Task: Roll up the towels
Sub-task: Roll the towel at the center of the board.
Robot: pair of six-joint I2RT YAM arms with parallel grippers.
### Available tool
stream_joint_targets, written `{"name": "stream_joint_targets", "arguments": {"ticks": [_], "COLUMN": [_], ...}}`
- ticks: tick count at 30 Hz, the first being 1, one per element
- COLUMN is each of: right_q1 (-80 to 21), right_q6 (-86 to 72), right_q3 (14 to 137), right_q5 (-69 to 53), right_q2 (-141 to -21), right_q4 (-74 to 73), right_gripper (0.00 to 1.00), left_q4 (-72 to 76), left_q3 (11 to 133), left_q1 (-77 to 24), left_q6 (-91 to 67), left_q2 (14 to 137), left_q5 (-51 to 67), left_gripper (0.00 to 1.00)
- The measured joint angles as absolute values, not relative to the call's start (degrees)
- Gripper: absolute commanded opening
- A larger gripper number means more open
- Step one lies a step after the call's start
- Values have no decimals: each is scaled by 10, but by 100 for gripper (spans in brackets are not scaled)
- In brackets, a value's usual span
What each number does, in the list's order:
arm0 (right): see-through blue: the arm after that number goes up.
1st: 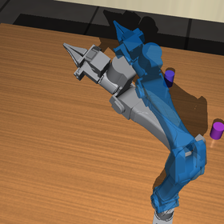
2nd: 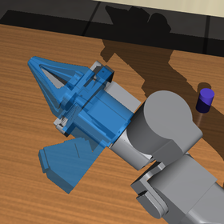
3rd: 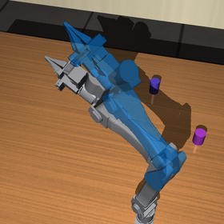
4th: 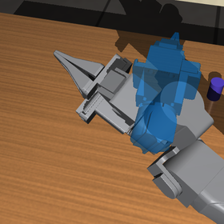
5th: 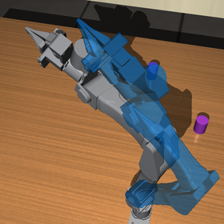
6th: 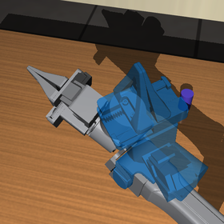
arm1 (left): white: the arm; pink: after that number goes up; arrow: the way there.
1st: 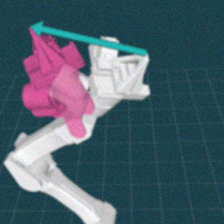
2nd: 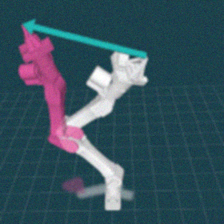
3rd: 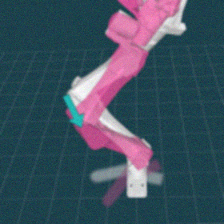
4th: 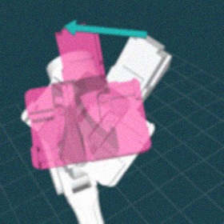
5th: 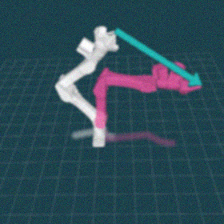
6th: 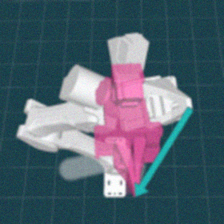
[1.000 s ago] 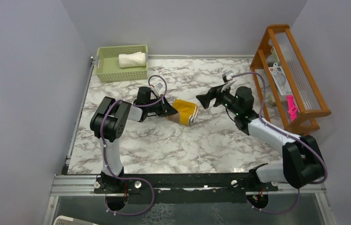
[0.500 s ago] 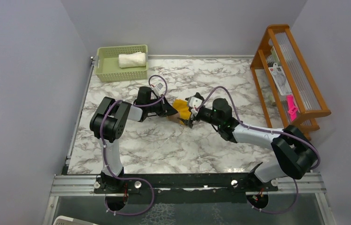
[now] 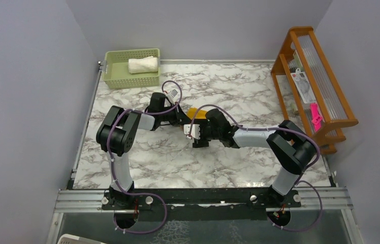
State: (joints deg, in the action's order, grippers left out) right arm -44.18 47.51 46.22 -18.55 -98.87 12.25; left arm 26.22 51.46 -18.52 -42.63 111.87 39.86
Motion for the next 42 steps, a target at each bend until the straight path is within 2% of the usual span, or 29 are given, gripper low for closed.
{"name": "stream_joint_targets", "arguments": {"ticks": [2, 4, 12, 19, 24, 29, 35, 42], "right_q1": [-442, -443, -444, -444, -429, -415, -372, -294], "right_q6": [484, 488, 482, 405, 258, 109, -31, -181], "right_q3": [483, 502, 576, 642, 617, 590, 585, 510], "right_q5": [-175, -161, -112, -95, -133, -170, -285, -411], "right_q2": [-1001, -1011, -1058, -1084, -1052, -1003, -1005, -1013], "right_q4": [103, 90, 25, -34, -19, -17, -3, 108], "right_gripper": [66, 58, 3, 1, 1, 1, 1, 1], "left_q4": [252, 245, 220, 187, 126, 77, 72, 61], "left_q3": [518, 522, 529, 540, 549, 569, 553, 501], "left_q1": [-186, -186, -187, -181, -157, -109, -109, -168], "left_q6": [-422, -418, -402, -392, -390, -376, -355, -347], "left_q2": [1117, 1117, 1109, 1095, 1062, 978, 903, 898], "left_q5": [395, 393, 375, 354, 355, 352, 352, 340], "left_gripper": [0, 0, 0, 0, 0, 0, 0, 0]}}
